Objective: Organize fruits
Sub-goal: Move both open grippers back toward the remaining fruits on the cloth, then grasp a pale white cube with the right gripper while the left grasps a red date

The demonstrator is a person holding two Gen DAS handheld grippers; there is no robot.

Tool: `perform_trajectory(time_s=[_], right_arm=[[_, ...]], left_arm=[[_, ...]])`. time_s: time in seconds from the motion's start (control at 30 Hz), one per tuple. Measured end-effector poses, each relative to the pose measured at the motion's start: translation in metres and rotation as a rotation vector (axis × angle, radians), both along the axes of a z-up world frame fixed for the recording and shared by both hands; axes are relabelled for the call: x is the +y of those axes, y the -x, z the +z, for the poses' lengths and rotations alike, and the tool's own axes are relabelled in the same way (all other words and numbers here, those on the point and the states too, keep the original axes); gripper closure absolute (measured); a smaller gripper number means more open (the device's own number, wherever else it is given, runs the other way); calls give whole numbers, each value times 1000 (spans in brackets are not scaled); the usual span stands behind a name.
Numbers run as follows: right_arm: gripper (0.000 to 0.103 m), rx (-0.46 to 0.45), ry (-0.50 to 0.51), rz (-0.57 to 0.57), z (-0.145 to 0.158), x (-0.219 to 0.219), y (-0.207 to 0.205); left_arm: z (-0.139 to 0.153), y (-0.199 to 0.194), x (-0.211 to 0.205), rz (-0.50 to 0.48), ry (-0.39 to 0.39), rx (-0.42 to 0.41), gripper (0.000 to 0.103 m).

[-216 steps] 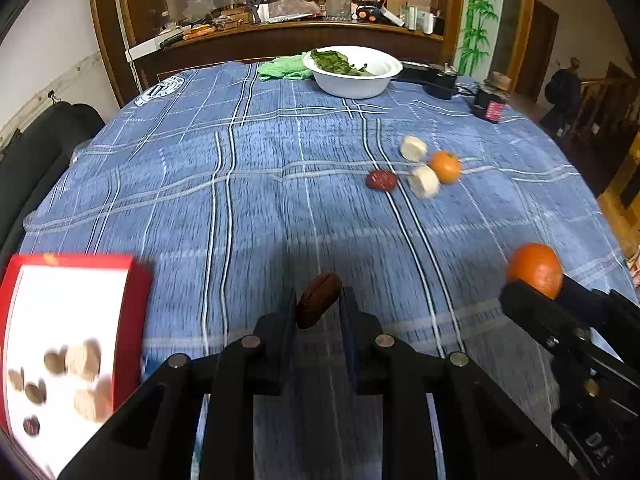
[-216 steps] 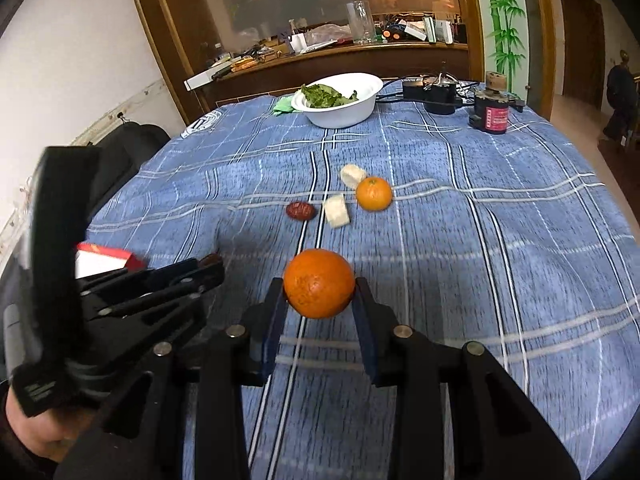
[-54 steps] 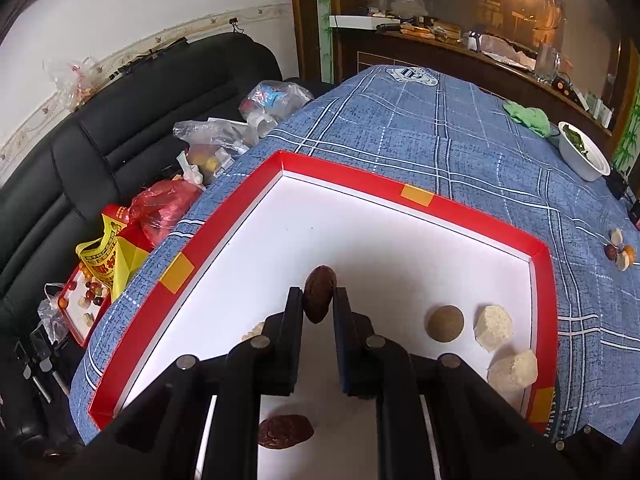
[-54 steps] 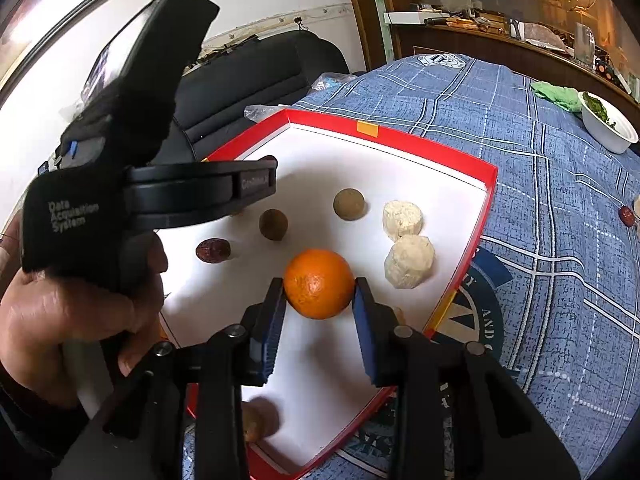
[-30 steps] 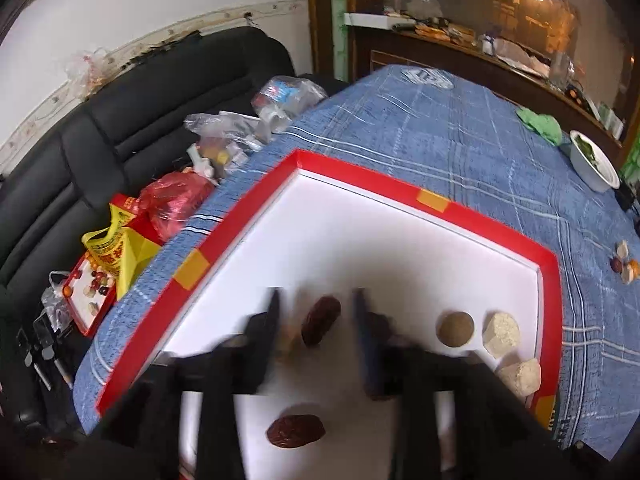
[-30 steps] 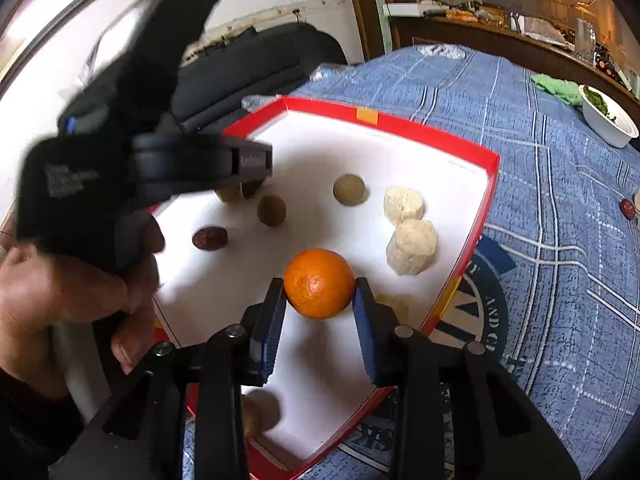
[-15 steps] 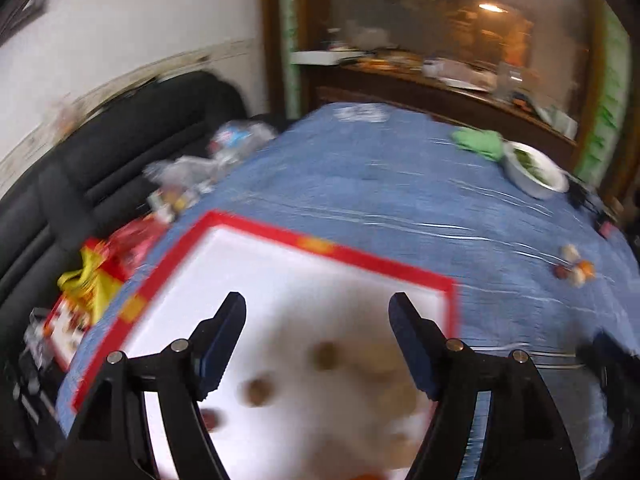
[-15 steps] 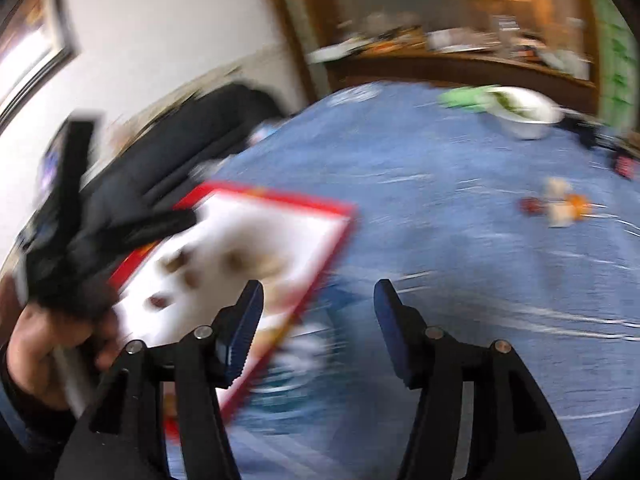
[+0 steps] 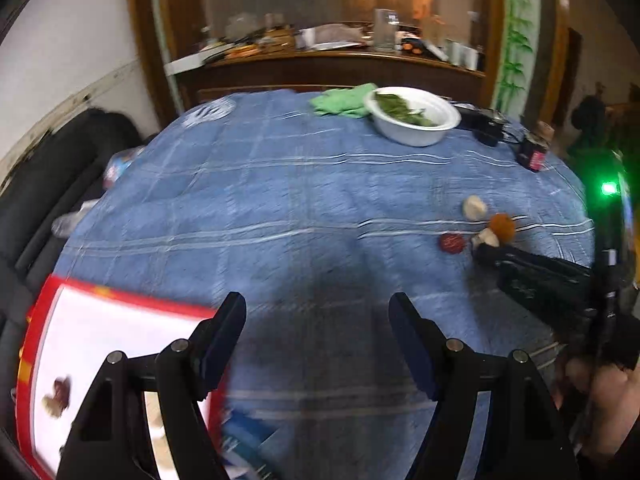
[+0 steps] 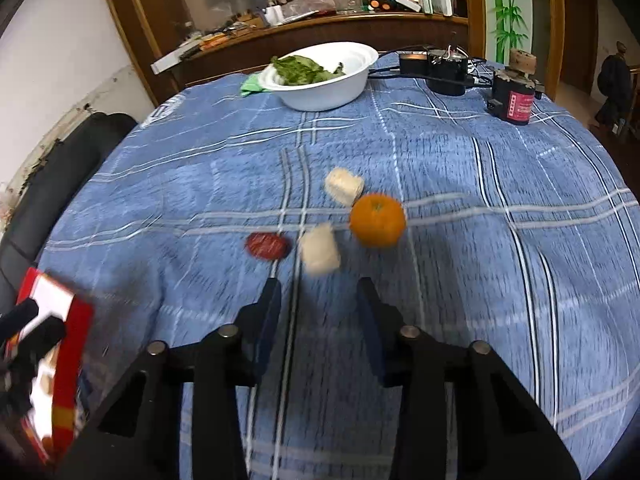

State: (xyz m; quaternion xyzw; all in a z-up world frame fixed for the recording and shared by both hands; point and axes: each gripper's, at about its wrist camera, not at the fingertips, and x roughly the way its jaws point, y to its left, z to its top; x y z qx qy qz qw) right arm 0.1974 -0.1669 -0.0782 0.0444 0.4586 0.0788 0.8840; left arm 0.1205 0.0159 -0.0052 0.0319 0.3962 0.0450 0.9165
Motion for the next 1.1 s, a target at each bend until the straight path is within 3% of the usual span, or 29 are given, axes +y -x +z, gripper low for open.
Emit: perform_trajectory(time_s=[0.03,0.07,0.1,0.27,0.43,0.47,0.53,0.57,0.6,0.87,1.1], right_arm=[[72,-1,0,1,-1,1,-6],[83,4,5,5,-4,2,-11],[84,10,12,6,-5,3,-14],[84,-5,-19,-12,1,-15,-2],[84,-47,-71,-26,20,-44,32],[84,-52,-76,-28,22,-46,36],[84,-55,-90,-24,26,-51,42],[84,-62,-93,-24,28,-52,45],[84,-66,-95,-23,29,-53,47],[84,-69,-105,0,31,-51,63],[84,-63,-96,32,32,-36,91]], left_arm=[[-2,-5,-6,-13,1,-1,29],[-5,-12,-13,-26,1,1,29],[-8,-16,-19,-35,2,7,30],[-25,-47,-56,-104,24,34,30],[-41,-74,-81,-102,24,52,31],[-43,-78,-86,-109,16,48,33],[-50,-87,-92,-121,4,83,51],[-49,-86,-94,-122,5,60,72],[-48,-86,-96,-130,-3,62,75],[-41,-50,-90,-101,-25,110,76],[-27,3,-70,-77,-12,96,76]])
